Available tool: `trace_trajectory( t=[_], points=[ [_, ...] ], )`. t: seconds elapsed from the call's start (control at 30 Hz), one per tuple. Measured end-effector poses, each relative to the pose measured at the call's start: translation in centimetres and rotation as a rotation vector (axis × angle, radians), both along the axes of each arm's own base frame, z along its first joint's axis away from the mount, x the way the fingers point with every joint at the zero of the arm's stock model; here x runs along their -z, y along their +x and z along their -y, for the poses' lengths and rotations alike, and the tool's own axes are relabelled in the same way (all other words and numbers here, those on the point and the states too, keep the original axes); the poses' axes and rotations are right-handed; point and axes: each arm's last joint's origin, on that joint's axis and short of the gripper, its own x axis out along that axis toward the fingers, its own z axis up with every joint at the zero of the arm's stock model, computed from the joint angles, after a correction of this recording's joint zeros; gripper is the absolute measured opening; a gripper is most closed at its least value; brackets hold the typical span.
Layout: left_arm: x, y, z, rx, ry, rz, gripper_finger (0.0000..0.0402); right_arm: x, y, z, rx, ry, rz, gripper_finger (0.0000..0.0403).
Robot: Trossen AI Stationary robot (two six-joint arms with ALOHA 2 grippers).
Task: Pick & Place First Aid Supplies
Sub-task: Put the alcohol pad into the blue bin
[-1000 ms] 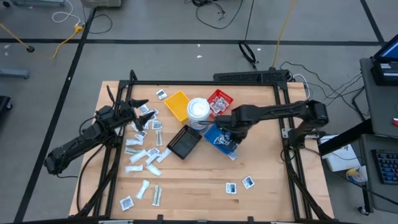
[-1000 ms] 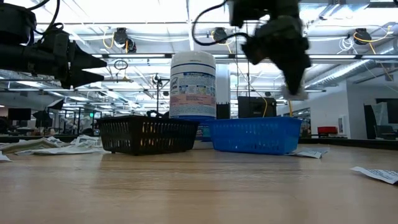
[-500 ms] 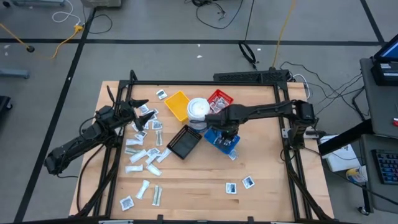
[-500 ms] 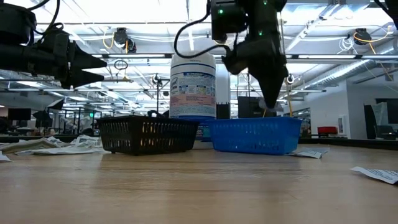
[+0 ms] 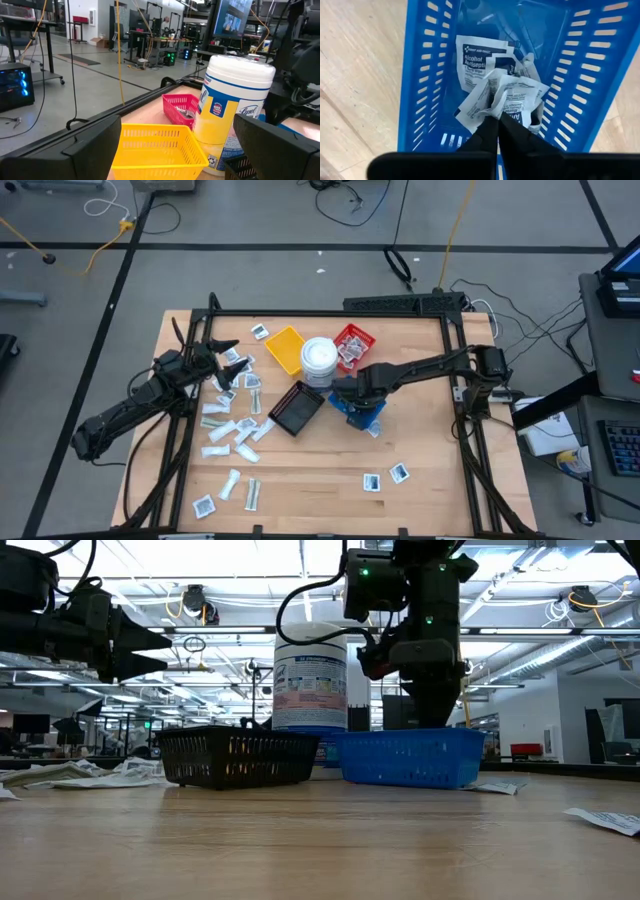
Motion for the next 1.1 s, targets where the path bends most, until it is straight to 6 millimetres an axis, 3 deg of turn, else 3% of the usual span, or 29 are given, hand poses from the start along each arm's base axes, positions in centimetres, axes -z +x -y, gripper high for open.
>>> trace_trajectory(
  t=[0.17,0.47,0.6,0.83,1.1],
  points=[
    [0.0,0.0,0.0,0.000,0.000,0.000,0.0392,0.0,0.0,0.0,-0.004,-0.002,0.000,0.0033],
    [0.0,0.0,0.0,0.000,0.000,0.000,0.0392,-0.4,-0.3,0.0,-0.012,0.005,-0.004,0.0148],
    [0.0,0.0,0.0,0.000,0.000,0.000,0.0392,-0.8,-0.5,-0.1,0.001,0.042,-0.025,0.0180],
    [0.0,0.0,0.0,0.000,0.000,0.000,0.0392,-2.8,-1.5,-0.4,0.208,0.075,0.001,0.0181],
    [0.0,0.0,0.0,0.000,0.000,0.001,0.0392,-4.6,-2.5,-1.0,0.323,0.089,0.039,0.0169]
  ],
)
